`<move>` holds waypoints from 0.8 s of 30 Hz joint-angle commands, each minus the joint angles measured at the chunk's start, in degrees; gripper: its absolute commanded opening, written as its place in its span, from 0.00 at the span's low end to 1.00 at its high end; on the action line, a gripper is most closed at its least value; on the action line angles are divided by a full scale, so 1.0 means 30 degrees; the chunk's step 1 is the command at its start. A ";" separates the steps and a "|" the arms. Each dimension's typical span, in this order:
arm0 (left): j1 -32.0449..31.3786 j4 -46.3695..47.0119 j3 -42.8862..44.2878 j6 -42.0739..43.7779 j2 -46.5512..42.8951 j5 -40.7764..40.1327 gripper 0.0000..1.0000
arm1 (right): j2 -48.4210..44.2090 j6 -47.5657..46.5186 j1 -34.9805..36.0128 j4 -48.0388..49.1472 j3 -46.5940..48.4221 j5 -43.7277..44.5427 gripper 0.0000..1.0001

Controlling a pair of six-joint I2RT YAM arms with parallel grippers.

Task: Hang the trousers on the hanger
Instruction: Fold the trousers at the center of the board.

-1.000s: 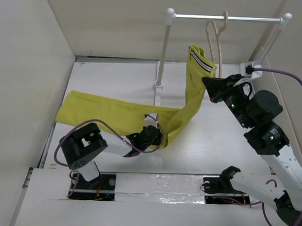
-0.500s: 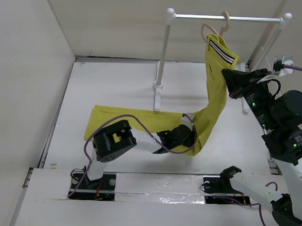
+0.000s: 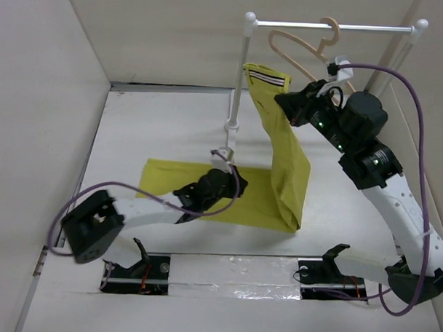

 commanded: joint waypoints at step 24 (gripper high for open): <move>0.4309 -1.4743 0.0454 -0.1508 -2.4951 -0.9529 0.20 | 1.9973 -0.0135 1.0898 0.5245 0.8814 -0.0589 0.61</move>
